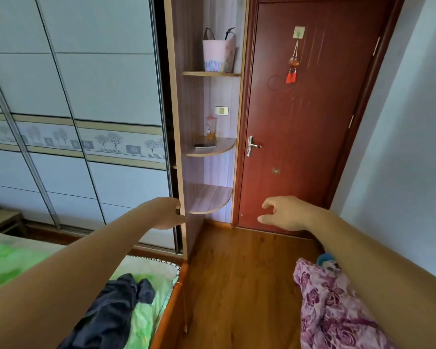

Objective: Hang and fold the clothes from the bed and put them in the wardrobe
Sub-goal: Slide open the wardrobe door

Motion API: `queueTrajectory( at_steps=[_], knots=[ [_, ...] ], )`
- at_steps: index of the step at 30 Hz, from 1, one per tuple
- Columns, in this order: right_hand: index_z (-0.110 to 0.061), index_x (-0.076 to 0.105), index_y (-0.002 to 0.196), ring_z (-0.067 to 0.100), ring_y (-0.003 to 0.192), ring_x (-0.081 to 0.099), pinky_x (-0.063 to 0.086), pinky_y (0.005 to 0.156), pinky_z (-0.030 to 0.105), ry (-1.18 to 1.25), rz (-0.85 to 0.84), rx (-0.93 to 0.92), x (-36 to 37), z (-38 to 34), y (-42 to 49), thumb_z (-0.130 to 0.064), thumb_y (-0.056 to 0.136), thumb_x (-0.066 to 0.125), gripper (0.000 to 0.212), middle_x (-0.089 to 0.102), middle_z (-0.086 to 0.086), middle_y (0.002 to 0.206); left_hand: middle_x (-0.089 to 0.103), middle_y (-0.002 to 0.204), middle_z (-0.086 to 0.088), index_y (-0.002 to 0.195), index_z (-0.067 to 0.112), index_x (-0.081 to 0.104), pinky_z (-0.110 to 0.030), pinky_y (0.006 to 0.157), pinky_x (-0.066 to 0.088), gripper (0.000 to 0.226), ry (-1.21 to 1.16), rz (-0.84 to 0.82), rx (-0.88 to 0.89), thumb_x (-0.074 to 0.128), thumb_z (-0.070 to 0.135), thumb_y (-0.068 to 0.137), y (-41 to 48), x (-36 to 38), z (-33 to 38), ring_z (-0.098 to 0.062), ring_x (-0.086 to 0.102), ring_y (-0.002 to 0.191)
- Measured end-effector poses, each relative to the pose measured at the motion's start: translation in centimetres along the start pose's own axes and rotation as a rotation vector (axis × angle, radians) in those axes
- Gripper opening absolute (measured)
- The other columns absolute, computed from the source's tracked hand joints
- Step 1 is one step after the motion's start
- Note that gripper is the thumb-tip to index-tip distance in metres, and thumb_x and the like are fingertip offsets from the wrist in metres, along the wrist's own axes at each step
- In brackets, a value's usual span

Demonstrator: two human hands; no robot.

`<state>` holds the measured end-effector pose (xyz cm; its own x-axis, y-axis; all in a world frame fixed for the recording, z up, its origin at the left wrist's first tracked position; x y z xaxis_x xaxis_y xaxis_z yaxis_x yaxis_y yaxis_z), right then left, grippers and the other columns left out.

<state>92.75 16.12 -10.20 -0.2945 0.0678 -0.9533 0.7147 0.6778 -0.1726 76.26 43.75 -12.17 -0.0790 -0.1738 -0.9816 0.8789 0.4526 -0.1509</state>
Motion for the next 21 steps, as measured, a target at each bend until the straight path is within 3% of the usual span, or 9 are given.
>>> queueTrajectory(
  at_steps=[8,12,17,21],
  knots=[
    [-0.026,0.049,0.145,0.021,0.123,0.055,0.047,0.1,0.035,-0.044,-0.019,-0.033,-2.1,0.7,17.9,-0.056,0.094,0.059,0.06,0.055,0.002,0.141,0.038,0.159,-0.004,0.154,0.015,0.037,-0.037,0.115,0.033,0.064,-0.014,-0.026,-0.028,0.051,0.049,0.101,16.7,0.0,-3.1,-0.024,0.037,0.145],
    [-0.026,0.058,0.133,0.018,0.107,0.059,0.051,0.096,0.036,-0.008,-0.037,-0.057,-3.6,-0.4,27.5,-0.056,0.093,0.06,0.05,0.061,-0.004,0.117,0.044,0.155,-0.005,0.15,0.015,0.042,-0.035,0.111,0.036,0.06,-0.031,-0.026,-0.061,0.05,0.048,0.101,24.6,-1.9,-6.3,-0.024,0.043,0.141],
    [-0.026,0.051,0.142,0.022,0.117,0.057,0.049,0.098,0.037,-0.009,-0.083,-0.105,-4.2,-2.4,38.4,-0.057,0.093,0.059,0.058,0.056,0.003,0.139,0.042,0.157,-0.004,0.152,0.016,0.04,-0.038,0.114,0.033,0.063,-0.011,-0.018,-0.113,0.049,0.051,0.101,33.1,-3.7,-10.5,-0.024,0.039,0.144],
    [-0.024,0.048,0.145,0.023,0.118,0.055,0.044,0.087,0.031,-0.045,-0.119,-0.185,-4.6,-4.6,46.0,-0.056,0.095,0.058,0.06,0.054,0.004,0.143,0.043,0.157,-0.002,0.155,0.016,0.036,-0.038,0.116,0.033,0.066,-0.004,-0.046,-0.173,0.047,0.053,0.101,38.3,-4.1,-13.4,-0.023,0.038,0.145]
  ],
)
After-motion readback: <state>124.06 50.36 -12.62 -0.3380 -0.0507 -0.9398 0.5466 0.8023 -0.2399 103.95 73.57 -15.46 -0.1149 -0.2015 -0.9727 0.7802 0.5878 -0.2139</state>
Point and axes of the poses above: each hand's wrist, its own y-axis towards the middle knuckle, its own x-axis out of the palm, z = x × y, the point moved 1 cm from there along y, towards the middle knuckle
